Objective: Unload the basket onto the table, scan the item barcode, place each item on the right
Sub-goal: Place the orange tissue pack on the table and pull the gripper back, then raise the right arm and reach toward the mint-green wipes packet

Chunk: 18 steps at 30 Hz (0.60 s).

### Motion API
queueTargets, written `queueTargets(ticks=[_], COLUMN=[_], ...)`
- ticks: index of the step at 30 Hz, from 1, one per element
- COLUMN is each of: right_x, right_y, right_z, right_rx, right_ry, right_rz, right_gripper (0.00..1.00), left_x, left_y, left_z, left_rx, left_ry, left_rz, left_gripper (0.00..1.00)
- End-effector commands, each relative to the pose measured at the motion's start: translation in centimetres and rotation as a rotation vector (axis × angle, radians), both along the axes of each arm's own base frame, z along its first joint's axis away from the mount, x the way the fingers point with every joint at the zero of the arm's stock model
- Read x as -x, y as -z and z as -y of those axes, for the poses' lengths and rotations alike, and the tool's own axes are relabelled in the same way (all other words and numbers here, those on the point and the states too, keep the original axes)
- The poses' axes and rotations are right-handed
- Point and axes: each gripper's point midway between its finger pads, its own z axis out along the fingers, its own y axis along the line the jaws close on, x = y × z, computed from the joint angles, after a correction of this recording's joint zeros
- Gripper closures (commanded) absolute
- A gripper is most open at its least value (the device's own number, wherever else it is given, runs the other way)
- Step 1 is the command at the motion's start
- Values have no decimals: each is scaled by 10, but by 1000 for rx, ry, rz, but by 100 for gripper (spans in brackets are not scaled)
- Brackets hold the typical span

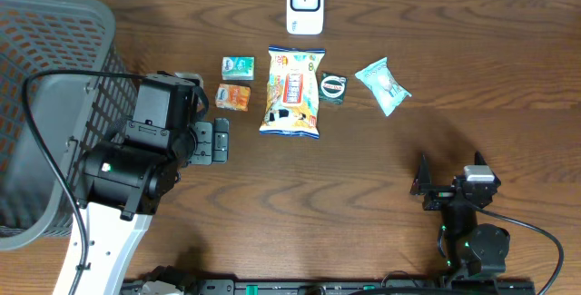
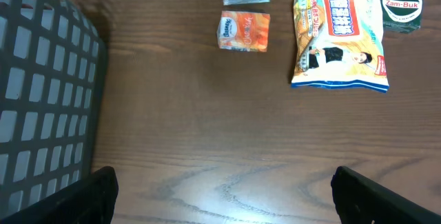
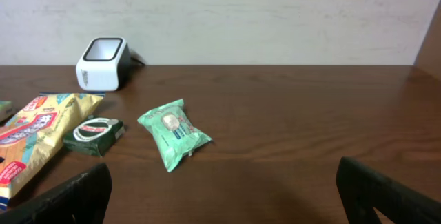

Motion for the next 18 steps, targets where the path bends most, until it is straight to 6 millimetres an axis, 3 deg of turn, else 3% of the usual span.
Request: queueTargets(ticks=[1,15,18], right_x=[0,0,0], right_y=[1,1,-7], right_z=[2,2,2], right_rx=[-10,-10,-12], right_ry=[7,7,10], right_rz=[-4,-4,31], right_gripper=[1,1,1], left_x=[-1,-1,-1], left_y=[-3,-3,-3], left_z=[-1,-1,-1], left_rx=[-5,-5,-5], left_ry=[-2,-2,-2], left_rz=[4,4,4], left_gripper=[2,2,2])
